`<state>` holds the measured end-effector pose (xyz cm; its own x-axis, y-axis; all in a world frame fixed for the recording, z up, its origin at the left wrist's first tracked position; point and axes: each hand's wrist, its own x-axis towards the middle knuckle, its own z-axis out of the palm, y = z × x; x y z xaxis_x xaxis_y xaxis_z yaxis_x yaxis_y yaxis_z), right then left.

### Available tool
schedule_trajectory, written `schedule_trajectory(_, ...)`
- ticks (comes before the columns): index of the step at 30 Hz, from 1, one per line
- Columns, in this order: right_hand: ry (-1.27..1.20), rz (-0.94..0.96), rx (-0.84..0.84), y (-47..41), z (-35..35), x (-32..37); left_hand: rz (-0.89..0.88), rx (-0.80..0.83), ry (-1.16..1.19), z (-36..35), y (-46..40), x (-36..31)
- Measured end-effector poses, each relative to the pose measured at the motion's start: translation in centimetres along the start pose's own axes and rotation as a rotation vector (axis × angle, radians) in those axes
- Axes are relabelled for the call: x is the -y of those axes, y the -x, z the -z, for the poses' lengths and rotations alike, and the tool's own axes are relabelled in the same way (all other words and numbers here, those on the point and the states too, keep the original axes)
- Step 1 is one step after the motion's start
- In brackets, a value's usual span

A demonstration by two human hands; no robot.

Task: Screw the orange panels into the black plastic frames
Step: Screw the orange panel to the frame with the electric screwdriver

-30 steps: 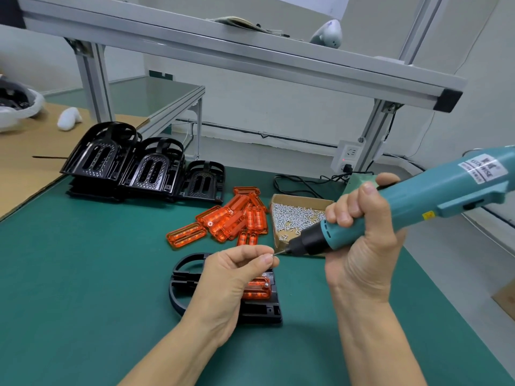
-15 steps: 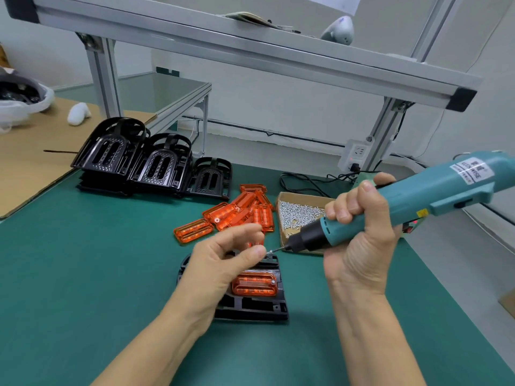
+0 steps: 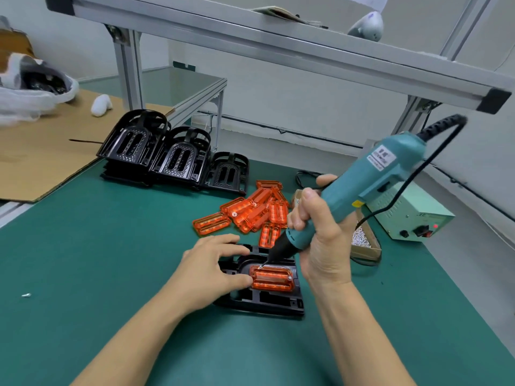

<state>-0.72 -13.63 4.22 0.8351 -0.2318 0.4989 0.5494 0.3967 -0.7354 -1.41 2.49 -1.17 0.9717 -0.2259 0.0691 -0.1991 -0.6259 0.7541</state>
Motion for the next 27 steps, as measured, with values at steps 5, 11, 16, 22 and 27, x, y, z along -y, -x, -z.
schedule_trajectory(5,0.102,-0.010,0.071,-0.2,-0.6,-1.0,-0.029,-0.012,0.011,-0.4,-0.3,0.4)
schedule_trajectory(11,0.165,-0.021,0.122,-0.3,-0.8,-1.7,-0.066,-0.019,0.005,-0.6,-0.5,0.9)
schedule_trajectory(16,0.204,-0.036,0.157,-0.6,-0.8,-1.9,-0.073,-0.026,0.007,-0.7,-0.6,1.1)
schedule_trajectory(22,0.266,-0.050,0.197,-0.8,-0.9,-2.0,-0.083,-0.030,0.006,-0.8,-0.7,1.2)
schedule_trajectory(27,0.306,-0.065,0.265,-0.8,-1.6,-2.1,-0.076,-0.034,0.013,-0.9,-0.7,1.3)
